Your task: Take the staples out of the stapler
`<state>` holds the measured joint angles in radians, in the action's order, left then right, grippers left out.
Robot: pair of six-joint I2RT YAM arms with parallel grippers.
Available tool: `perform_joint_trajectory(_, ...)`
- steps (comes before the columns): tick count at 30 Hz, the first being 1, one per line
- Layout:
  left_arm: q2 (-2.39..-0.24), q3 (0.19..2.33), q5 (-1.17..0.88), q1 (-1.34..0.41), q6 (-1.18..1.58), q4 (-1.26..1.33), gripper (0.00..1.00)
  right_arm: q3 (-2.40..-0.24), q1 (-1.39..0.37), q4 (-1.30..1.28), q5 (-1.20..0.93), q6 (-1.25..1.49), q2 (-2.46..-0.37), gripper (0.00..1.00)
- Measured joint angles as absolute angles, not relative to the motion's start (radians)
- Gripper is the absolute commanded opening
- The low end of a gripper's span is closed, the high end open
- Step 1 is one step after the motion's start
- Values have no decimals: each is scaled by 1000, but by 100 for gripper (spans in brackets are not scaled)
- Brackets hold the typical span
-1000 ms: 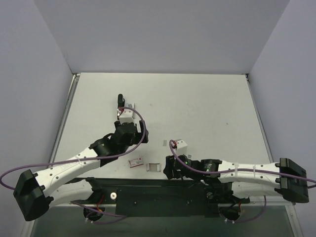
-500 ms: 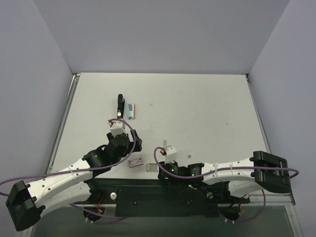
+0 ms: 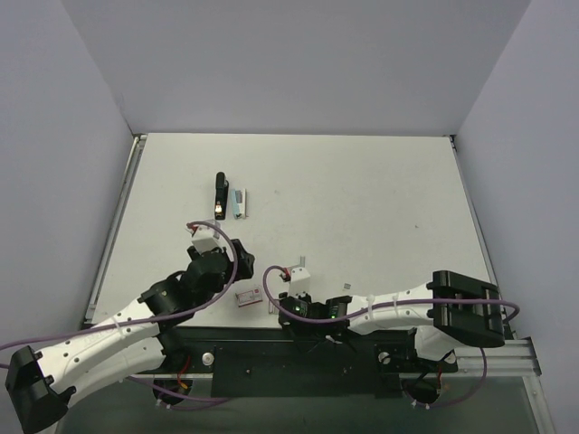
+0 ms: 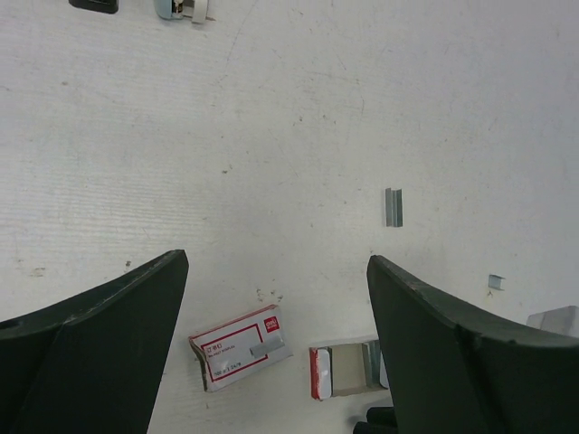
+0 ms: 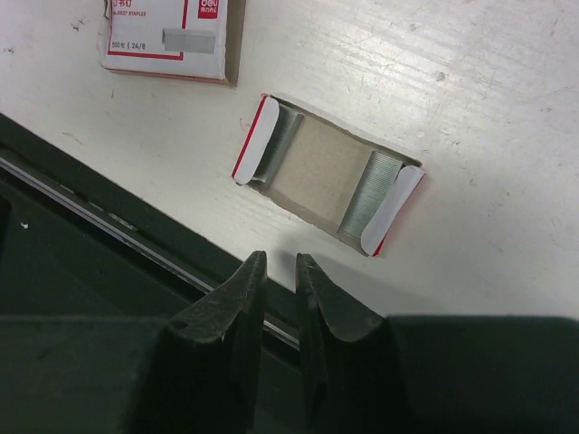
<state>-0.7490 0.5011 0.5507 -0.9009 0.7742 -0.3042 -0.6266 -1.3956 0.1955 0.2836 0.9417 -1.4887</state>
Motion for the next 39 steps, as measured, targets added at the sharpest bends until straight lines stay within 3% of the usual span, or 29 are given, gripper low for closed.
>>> perform_joint_trajectory(9,-669,490,561,-901,774,-329,91,-632,-1381,197,284,971,-1528,10)
perform_joint_trajectory(27,-689,477,561,-901,767,-334,91,-630,-1229,197,302,959,-1530,10)
perform_joint_trajectory(31,-693,477,561,-901,759,-334,91,-630,-1224,152,305,918,-1503,19)
perform_joint_trajectory(36,-693,477,561,-901,746,-333,91,-641,-1222,46,320,861,-1363,40)
perform_joint_trajectory(39,-693,480,561,-901,743,-333,91,-678,-1205,-11,345,818,-1283,45)
